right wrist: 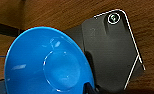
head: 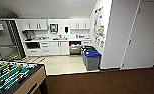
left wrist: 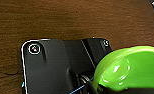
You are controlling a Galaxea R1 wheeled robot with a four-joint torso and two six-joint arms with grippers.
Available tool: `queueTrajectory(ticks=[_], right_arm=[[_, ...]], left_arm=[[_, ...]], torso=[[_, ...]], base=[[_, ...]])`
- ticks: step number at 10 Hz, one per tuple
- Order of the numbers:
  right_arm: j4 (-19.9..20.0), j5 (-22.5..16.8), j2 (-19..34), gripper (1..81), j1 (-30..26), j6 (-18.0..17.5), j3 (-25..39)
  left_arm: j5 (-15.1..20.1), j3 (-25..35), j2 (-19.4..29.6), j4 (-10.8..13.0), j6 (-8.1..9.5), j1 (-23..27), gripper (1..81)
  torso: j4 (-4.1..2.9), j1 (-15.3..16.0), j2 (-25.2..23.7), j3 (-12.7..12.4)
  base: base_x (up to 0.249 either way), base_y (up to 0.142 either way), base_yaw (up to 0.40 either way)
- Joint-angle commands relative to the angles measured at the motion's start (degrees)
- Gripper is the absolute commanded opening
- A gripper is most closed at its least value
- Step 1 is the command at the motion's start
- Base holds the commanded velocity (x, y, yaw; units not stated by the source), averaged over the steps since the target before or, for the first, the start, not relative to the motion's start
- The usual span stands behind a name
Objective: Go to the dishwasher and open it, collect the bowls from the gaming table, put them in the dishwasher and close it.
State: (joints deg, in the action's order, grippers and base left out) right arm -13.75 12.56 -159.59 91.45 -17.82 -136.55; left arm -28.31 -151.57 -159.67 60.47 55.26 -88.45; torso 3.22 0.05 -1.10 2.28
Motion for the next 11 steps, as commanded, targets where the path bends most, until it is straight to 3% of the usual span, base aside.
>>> queueTrajectory(ticks=[1,11], right_arm=[[-1.28,-1.92,0.56,1.0,-2.02,0.16,0.59],[-1.28,-1.92,0.56,1.0,-2.10,0.16,0.50]], left_arm=[[0.71,-0.22,1.37,0.62,-0.24,2.54,1.0],[0.71,-0.22,1.28,0.53,-0.24,2.54,1.0]], torso=[[0.00,0.00,0.00,0.00],[0.00,-0.02,0.00,0.00]], base=[[0.168,0.000,0.000],[0.169,0.000,0.000]])
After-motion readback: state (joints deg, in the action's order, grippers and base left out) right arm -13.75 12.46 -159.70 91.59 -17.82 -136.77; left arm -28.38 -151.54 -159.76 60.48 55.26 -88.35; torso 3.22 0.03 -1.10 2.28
